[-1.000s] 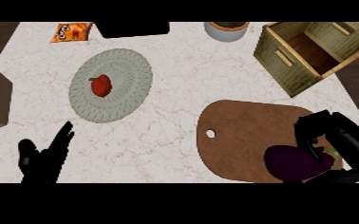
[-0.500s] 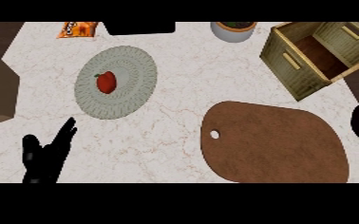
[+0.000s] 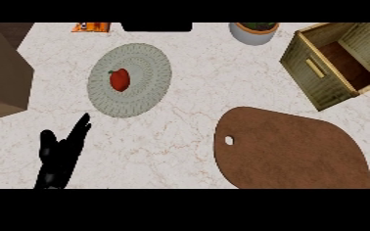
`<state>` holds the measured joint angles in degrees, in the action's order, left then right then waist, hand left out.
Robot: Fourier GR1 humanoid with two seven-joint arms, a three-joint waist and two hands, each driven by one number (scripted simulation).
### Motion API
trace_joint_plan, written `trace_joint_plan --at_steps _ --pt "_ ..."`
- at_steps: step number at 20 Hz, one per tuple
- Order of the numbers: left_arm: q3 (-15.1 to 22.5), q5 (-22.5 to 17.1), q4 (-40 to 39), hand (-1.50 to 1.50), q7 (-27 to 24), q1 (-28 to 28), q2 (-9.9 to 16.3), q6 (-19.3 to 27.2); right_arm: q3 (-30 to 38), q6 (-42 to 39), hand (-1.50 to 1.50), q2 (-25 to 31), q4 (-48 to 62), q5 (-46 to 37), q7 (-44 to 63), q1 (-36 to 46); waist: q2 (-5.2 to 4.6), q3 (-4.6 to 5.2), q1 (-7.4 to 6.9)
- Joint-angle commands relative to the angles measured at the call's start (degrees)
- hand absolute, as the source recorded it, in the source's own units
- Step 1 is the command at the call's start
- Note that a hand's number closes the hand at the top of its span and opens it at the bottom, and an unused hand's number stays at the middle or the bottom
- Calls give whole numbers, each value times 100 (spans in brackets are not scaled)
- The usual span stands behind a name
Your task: Pick the eggplant from the cutting board and place it in the basket
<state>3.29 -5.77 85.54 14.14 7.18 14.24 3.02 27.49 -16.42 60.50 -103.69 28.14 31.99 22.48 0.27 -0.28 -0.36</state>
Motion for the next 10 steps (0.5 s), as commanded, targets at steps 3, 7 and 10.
trace_joint_plan --at_steps 3,7,10 --pt "-74 -140 -181 0 346 -1 93 -250 -650 -161 150 264 1211 -531 -392 690 -68 31 -136" --pt "105 103 -370 0 46 102 -182 -70 -1086 -210 150 431 2092 -866 -608 1432 -82 35 -204" --pt "2 81 -273 0 292 21 -49 -115 -1385 -233 150 159 2478 -1234 -1087 1670 -73 32 -178"
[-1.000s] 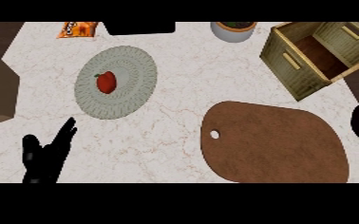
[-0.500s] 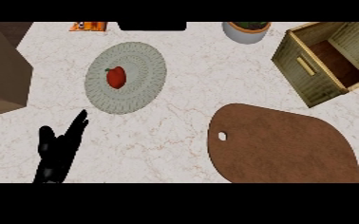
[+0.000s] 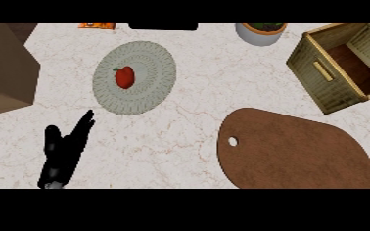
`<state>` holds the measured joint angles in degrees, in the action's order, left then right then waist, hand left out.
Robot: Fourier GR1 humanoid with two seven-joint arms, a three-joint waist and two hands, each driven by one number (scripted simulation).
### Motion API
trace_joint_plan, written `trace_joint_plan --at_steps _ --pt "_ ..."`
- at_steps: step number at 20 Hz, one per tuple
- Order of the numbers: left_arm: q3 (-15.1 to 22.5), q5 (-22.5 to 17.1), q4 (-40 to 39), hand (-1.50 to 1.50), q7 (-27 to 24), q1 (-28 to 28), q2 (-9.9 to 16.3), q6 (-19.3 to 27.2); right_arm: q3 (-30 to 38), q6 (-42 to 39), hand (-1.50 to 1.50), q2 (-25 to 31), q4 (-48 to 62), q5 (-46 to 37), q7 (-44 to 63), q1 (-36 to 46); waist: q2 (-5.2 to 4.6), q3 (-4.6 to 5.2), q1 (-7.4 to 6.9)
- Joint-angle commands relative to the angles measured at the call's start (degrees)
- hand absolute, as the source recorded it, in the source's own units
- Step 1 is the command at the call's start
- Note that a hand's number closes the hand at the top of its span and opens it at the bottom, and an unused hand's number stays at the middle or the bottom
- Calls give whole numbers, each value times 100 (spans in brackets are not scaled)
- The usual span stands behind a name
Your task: Pick the eggplant from the cutting board and place it in the basket
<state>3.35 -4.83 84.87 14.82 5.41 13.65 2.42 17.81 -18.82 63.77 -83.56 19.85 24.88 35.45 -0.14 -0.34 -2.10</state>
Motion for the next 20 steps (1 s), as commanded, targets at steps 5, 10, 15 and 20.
trace_joint_plan --at_steps 5,10,15,20 --pt "-107 -77 -119 0 397 22 74 -126 -713 4 150 -650 1660 -860 -1097 796 -38 34 -5" --pt "-187 -109 -502 0 63 -27 1 -219 -570 8 150 -1102 2532 -567 -989 1116 -49 36 21" --pt "-89 61 -338 0 74 173 -78 -118 -508 -270 150 -1101 3556 -894 -1846 1342 -42 31 8" --pt "-29 120 -385 0 120 85 -130 -169 -541 -291 150 -1202 4302 -1265 -2625 1451 -50 29 28"
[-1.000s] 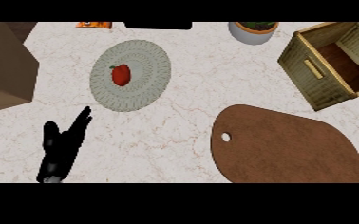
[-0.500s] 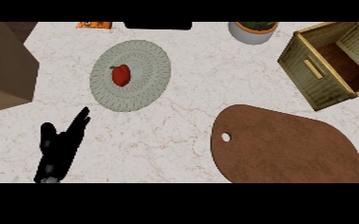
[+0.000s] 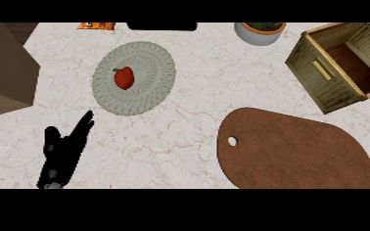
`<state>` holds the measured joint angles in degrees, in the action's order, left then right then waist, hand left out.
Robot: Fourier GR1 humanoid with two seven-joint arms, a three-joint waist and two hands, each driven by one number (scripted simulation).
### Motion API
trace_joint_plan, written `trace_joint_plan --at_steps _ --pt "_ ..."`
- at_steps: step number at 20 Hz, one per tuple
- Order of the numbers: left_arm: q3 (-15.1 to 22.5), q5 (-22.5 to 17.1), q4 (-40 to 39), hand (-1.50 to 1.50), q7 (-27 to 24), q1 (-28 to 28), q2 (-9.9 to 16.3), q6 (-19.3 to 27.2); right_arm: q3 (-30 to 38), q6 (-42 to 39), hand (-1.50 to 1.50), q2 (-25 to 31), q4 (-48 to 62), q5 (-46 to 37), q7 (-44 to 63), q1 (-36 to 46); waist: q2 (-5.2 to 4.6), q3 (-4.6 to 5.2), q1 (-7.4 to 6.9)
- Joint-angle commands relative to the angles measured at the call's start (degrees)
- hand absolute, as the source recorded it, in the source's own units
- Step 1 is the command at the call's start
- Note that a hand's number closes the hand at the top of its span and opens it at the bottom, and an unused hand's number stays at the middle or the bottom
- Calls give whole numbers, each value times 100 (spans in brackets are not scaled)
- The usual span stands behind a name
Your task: Pick the eggplant from the cutting board and place it in the basket
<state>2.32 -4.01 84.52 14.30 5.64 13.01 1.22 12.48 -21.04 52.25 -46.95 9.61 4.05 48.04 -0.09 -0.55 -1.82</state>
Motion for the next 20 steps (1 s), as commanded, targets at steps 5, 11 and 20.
trace_joint_plan --at_steps 5,11,20 --pt "-133 -140 -370 0 355 -100 67 -151 -548 487 150 432 889 -1374 -1038 27 -84 48 -25" --pt "-20 -62 -280 0 -52 473 3 -262 -537 622 -150 492 1649 -1735 -1954 341 -67 47 -79" --pt "-10 122 -349 0 36 141 -170 -22 81 335 -150 915 2845 -1480 -2095 930 -82 41 -67"
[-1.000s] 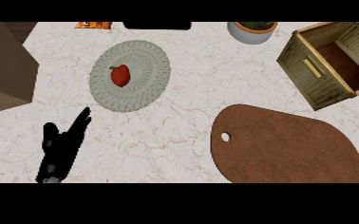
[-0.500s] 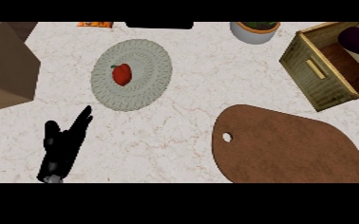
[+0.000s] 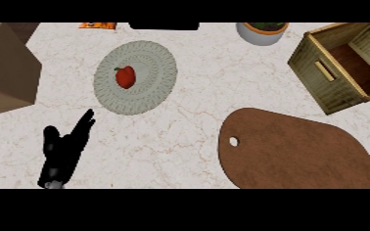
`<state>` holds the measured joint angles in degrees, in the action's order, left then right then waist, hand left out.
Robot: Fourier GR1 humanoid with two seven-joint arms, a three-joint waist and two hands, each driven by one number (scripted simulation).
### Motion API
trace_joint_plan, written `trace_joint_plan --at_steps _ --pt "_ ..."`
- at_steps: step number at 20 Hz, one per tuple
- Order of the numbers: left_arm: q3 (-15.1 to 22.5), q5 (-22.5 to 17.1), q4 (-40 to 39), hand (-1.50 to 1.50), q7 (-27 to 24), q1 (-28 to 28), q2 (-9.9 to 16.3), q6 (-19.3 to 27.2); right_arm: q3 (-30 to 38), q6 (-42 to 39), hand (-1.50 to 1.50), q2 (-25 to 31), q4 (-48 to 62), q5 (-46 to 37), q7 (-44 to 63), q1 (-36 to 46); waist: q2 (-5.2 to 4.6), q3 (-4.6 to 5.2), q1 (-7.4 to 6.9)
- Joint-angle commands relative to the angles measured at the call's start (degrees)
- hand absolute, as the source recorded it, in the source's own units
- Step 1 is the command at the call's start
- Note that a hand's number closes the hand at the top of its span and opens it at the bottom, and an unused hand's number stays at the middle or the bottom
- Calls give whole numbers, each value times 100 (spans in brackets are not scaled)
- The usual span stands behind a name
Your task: Pick the eggplant from the cutting board and place it in the basket
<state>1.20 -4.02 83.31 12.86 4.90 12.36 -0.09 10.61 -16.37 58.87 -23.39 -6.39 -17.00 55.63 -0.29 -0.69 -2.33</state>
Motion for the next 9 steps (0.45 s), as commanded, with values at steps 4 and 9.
trace_joint_plan --at_steps 4,9 --pt "183 144 -295 0 237 154 -194 90 422 -227 -150 512 844 163 199 329 -80 54 -10" --pt "97 66 -172 0 214 215 -75 -41 627 -456 -150 1167 1224 212 38 160 -113 41 -51"
